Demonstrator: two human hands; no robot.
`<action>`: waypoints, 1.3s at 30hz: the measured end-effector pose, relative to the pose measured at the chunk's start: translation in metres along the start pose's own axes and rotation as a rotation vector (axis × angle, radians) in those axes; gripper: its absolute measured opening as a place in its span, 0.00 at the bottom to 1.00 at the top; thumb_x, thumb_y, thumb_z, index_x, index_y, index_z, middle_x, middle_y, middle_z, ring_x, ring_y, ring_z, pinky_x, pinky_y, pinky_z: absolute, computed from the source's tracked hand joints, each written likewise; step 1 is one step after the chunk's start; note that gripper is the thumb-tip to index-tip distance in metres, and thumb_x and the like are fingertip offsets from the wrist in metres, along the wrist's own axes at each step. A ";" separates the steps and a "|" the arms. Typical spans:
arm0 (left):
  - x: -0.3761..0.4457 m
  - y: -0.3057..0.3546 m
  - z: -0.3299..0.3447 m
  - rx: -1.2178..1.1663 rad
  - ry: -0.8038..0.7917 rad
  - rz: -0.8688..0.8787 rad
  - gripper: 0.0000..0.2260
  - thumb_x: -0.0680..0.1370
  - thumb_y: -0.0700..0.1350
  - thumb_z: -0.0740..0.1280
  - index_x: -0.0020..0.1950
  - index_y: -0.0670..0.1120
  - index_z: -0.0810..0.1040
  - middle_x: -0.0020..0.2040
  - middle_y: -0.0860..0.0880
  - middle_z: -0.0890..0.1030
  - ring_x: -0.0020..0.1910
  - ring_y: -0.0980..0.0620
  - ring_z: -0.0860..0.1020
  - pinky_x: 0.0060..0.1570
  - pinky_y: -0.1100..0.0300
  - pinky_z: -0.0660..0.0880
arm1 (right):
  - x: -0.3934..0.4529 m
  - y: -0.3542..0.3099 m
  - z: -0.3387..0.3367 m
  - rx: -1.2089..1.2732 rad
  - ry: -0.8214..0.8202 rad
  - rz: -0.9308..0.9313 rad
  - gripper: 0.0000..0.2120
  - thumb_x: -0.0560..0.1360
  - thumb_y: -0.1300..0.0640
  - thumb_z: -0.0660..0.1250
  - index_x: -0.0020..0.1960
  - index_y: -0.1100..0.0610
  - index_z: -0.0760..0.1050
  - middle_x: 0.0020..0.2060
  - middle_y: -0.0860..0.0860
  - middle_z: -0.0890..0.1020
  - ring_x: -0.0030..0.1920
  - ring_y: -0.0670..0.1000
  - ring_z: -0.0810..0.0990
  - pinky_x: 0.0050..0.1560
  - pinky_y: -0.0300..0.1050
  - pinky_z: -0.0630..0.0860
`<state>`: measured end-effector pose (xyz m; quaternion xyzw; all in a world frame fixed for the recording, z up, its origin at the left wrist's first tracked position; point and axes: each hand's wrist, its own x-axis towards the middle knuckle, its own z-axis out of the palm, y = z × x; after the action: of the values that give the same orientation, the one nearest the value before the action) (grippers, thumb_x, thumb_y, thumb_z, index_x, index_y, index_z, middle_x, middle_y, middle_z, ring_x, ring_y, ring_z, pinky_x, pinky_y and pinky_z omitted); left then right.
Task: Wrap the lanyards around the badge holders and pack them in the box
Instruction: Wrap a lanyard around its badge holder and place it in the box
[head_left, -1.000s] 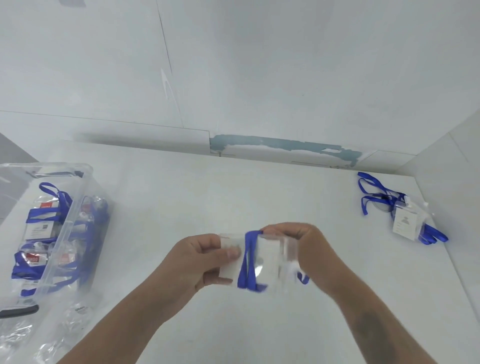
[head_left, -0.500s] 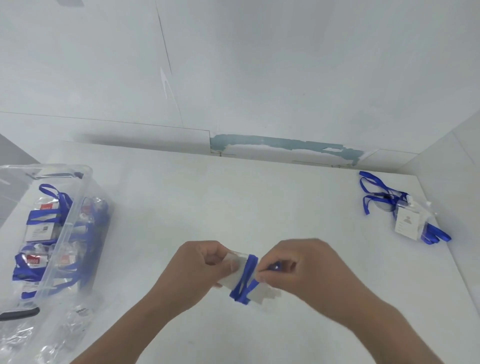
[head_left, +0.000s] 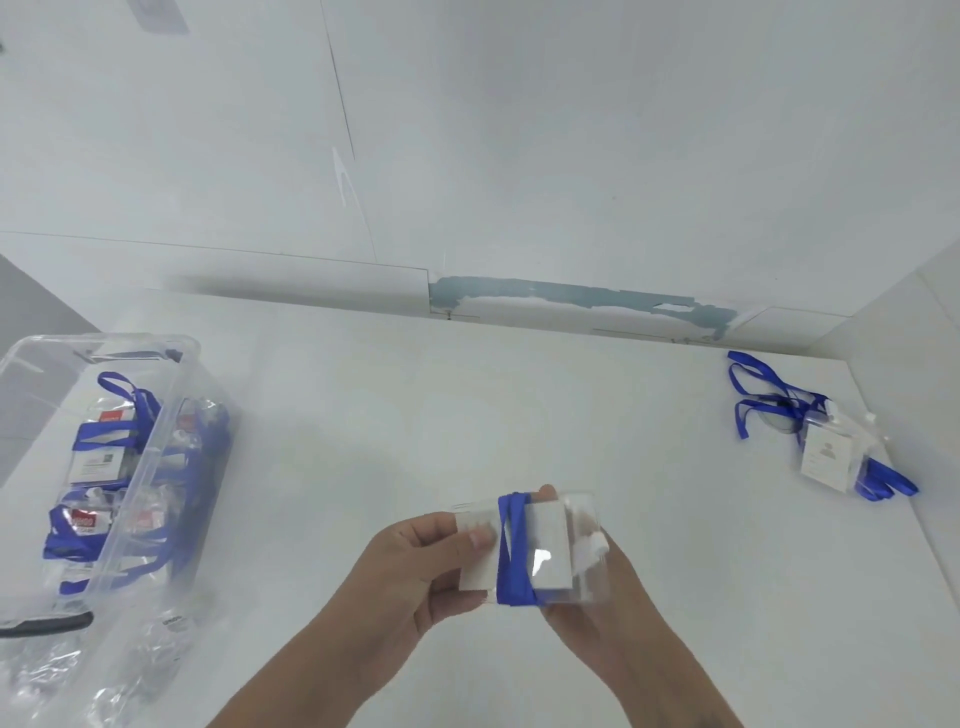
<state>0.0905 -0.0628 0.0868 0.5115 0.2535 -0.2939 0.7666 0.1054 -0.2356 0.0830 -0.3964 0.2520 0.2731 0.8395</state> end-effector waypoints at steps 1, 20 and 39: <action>0.000 -0.002 0.002 -0.013 0.057 0.010 0.08 0.71 0.44 0.73 0.46 0.42 0.86 0.48 0.39 0.85 0.41 0.48 0.81 0.39 0.60 0.81 | 0.001 0.003 0.000 -0.020 0.002 -0.028 0.10 0.75 0.56 0.69 0.45 0.64 0.81 0.43 0.61 0.84 0.40 0.59 0.84 0.44 0.52 0.80; -0.024 0.025 0.023 0.573 0.128 0.241 0.06 0.75 0.43 0.73 0.43 0.54 0.86 0.42 0.51 0.87 0.43 0.47 0.84 0.50 0.52 0.80 | -0.018 -0.052 0.000 -1.095 -0.197 -0.208 0.10 0.78 0.55 0.68 0.41 0.60 0.78 0.34 0.52 0.77 0.34 0.49 0.75 0.36 0.41 0.74; -0.057 0.036 -0.113 0.735 -0.118 0.042 0.05 0.75 0.41 0.71 0.43 0.48 0.86 0.40 0.45 0.86 0.38 0.51 0.84 0.48 0.55 0.82 | -0.023 0.052 0.089 -1.085 -0.073 -0.165 0.08 0.71 0.60 0.73 0.47 0.48 0.81 0.43 0.47 0.85 0.40 0.45 0.82 0.41 0.37 0.77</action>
<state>0.0663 0.0646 0.1093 0.7397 0.0759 -0.3785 0.5511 0.0735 -0.1421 0.1201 -0.7811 0.0137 0.3106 0.5414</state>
